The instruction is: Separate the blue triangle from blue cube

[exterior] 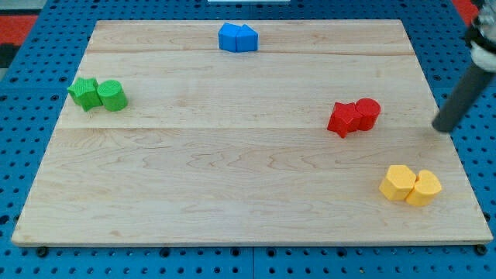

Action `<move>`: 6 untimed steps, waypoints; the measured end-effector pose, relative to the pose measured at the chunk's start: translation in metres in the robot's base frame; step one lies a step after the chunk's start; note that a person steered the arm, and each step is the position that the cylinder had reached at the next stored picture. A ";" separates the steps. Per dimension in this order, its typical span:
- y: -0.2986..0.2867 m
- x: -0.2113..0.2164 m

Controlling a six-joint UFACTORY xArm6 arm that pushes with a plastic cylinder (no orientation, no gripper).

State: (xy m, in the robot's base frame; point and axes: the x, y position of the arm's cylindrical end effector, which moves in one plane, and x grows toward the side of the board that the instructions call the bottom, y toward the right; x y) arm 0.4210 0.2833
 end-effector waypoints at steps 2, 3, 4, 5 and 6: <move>-0.083 -0.199; -0.123 -0.229; -0.145 -0.230; -0.167 -0.228; -0.237 -0.228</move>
State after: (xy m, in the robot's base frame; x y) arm 0.1933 0.0465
